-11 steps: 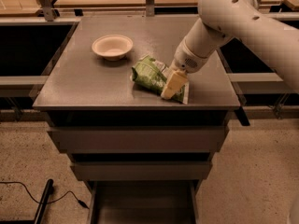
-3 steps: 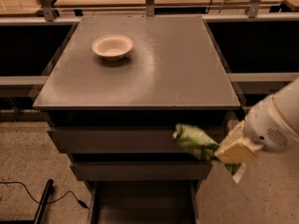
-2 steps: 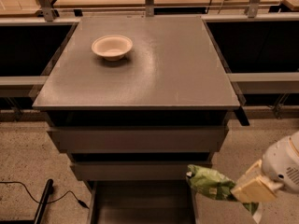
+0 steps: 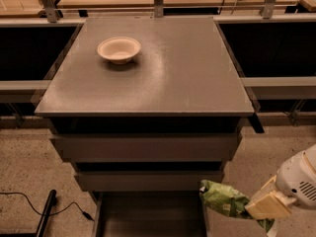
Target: Place green jalapeno chip bag into bottom drawer
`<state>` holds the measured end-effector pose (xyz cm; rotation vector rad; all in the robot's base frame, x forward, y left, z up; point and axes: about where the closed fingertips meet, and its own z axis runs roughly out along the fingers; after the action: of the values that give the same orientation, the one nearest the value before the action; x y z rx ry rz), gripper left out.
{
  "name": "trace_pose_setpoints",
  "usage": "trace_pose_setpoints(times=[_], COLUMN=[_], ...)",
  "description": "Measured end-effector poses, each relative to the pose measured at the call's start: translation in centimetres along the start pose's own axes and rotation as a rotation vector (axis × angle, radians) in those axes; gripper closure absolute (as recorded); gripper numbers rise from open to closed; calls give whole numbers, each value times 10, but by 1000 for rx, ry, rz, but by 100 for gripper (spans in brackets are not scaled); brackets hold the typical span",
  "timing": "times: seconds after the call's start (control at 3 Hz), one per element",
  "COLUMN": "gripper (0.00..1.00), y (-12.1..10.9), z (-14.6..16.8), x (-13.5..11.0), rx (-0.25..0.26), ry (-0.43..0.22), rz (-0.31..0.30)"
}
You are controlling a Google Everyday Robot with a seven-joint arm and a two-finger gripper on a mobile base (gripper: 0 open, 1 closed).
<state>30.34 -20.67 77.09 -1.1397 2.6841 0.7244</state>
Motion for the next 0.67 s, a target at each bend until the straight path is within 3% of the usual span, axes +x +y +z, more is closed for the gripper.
trace_pose_setpoints(times=[0.33,0.67], gripper=[100,100], y=[-29,-70], z=[30,75], x=[17,21], rx=[-54,-148], ry=[-84,-253], rz=[85,136])
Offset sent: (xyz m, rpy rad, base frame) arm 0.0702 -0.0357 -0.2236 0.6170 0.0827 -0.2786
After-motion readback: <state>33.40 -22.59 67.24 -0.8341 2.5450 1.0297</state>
